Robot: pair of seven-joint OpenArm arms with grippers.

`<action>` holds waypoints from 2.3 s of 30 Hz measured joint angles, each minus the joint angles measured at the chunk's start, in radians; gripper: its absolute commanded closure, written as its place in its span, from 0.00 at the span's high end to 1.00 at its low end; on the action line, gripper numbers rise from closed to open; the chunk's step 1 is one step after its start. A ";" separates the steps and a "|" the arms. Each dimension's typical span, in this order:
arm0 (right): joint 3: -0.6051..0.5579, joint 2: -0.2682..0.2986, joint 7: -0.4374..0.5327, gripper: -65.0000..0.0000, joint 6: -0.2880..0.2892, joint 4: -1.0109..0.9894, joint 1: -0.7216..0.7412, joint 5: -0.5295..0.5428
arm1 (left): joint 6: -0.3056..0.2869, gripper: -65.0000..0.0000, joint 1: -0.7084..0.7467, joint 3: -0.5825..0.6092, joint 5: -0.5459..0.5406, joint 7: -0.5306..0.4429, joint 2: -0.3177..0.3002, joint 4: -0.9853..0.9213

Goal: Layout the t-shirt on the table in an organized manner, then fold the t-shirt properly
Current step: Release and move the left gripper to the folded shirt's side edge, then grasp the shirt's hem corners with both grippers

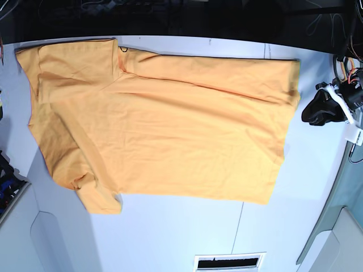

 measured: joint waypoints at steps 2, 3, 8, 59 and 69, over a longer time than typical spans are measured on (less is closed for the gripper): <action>-0.060 0.011 0.019 0.35 -0.021 -0.063 0.077 -0.051 | -0.001 0.45 -0.050 0.050 0.029 -0.006 -0.008 -0.038; -0.093 0.015 0.035 0.35 -0.042 -0.108 0.118 -0.084 | -0.001 0.46 -0.078 0.080 0.042 -0.012 -0.012 -0.062; -0.229 0.040 0.146 0.35 -0.096 -0.365 0.303 -0.226 | 0.005 0.46 -0.212 0.223 0.162 -0.079 -0.018 -0.222; -0.283 0.114 0.074 0.00 0.006 -0.519 0.174 -0.070 | -0.004 0.00 -0.459 0.288 0.202 -0.103 0.076 -0.705; -0.283 0.114 0.083 0.41 0.007 -0.432 0.123 -0.053 | 0.000 0.24 -0.421 0.291 0.142 -0.051 0.055 -0.568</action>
